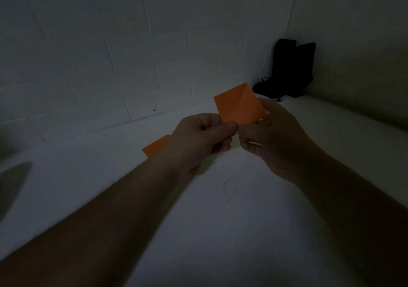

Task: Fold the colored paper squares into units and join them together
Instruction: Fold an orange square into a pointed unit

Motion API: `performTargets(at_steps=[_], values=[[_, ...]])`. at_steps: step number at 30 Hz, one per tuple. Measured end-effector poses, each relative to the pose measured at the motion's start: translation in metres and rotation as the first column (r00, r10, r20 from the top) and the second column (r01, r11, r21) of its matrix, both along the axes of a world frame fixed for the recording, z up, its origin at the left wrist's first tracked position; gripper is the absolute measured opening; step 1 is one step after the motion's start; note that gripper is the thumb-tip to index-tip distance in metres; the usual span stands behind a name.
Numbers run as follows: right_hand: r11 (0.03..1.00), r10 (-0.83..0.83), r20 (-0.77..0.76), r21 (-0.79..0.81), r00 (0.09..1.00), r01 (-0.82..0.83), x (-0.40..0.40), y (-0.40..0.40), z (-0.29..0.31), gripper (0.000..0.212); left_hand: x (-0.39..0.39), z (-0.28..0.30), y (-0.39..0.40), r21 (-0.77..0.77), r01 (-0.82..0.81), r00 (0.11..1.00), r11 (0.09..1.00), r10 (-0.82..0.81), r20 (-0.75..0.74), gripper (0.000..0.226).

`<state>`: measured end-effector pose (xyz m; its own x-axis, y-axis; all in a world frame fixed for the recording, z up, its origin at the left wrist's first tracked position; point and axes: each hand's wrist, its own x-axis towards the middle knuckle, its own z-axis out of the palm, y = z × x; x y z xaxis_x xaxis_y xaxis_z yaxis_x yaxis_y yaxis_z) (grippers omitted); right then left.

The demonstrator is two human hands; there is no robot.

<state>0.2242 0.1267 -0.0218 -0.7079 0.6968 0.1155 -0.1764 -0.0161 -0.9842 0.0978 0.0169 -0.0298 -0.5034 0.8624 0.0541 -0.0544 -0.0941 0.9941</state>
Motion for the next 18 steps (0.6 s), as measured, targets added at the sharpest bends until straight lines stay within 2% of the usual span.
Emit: performTargets(at_steps=[6, 10, 18], values=[[1.0, -0.005, 0.028, 0.017, 1.0, 0.004, 0.0013, 0.002, 0.0012, 0.067, 0.0034, -0.0005, -0.0014, 0.008, 0.055, 0.996, 0.998, -0.054, -0.077, 0.023], [1.0, -0.009, 0.042, 0.013, 0.999, 0.008, 0.0023, -0.0001, 0.0029, 0.075, 0.0001, 0.0002, -0.002, 0.016, 0.033, 0.998, 0.999, -0.032, -0.047, 0.031], [0.998, 0.036, 0.008, -0.058, 0.999, -0.035, 0.004, 0.0004, 0.0048, 0.081, 0.0005, 0.0017, -0.0009, 0.024, 0.049, 0.999, 0.998, -0.049, -0.022, 0.029]])
